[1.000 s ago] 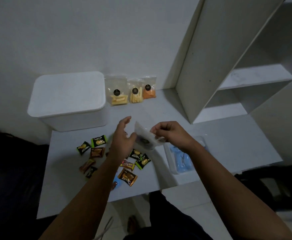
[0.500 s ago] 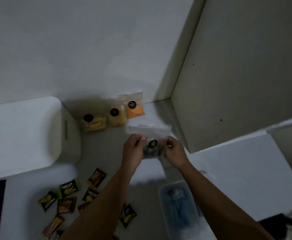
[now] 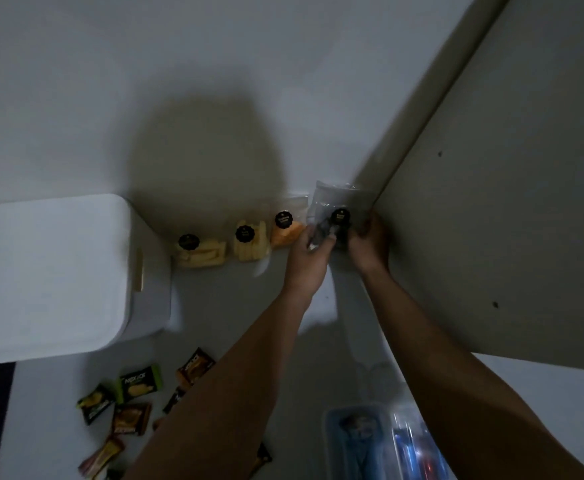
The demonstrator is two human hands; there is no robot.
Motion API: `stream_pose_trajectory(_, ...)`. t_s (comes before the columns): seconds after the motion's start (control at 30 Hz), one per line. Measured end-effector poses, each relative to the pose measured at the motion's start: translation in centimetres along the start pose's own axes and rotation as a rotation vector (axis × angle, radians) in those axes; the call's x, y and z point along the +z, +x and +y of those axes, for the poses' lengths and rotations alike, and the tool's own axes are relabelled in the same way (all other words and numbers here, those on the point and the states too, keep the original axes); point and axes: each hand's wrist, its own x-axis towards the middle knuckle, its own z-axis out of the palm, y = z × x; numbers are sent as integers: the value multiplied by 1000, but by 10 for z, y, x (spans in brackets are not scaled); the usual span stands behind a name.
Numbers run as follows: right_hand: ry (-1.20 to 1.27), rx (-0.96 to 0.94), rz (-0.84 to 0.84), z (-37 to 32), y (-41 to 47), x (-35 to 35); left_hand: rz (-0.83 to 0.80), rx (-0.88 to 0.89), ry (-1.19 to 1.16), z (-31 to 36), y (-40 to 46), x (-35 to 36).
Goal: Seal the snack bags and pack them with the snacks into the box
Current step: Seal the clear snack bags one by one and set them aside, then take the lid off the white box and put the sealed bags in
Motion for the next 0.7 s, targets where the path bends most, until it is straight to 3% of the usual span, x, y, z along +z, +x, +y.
stream_pose_trajectory(0.2, 8, -14, 44, 7, -64, 3, 3, -41, 129, -19, -30, -36)
stream_pose_trajectory(0.37, 39, -57, -1, -9, -123, 27, 30, 79, 210, -1, -67, -92)
stream_pose_trajectory(0.57, 12, -201, -139, -78, -193, 76, 174, 531, 376, 49, -111, -215)
stream_pose_trajectory(0.7, -48, -225, -322, -119, -236, 122, 567, 927, 668, 59, -131, -338)
